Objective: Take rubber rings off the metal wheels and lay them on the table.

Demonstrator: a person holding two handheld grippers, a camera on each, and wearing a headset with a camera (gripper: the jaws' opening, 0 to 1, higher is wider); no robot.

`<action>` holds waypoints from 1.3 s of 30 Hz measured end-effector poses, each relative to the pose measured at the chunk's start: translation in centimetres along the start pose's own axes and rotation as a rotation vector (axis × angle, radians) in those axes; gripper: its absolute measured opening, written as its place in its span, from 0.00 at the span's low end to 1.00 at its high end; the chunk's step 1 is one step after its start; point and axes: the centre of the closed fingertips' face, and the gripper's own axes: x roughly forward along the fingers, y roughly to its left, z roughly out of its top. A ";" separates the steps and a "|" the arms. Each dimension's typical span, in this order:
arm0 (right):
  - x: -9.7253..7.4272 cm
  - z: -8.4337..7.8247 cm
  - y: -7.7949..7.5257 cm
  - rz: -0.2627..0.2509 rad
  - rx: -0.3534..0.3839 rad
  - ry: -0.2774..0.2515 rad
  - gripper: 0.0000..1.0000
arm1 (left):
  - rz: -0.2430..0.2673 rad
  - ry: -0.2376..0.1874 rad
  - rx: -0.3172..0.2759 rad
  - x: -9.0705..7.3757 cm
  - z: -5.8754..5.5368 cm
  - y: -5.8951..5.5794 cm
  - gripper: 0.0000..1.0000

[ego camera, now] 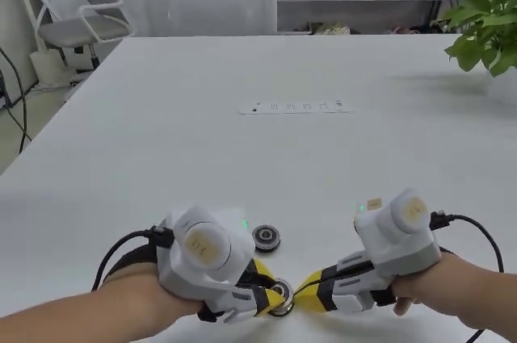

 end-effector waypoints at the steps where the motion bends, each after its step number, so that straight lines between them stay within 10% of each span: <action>1: 0.0 0.0 0.0 0.002 0.005 -0.002 0.00 | 0.001 0.000 -0.001 0.0 0.0 0.0 0.08; 21: -0.8 1.3 -0.7 0.012 0.166 -0.085 0.00 | 0.013 0.002 -0.005 0.1 0.0 0.0 0.08; 39: -0.8 1.7 -0.3 0.019 0.166 -0.103 0.00 | 0.021 0.009 0.001 0.1 0.1 0.1 0.08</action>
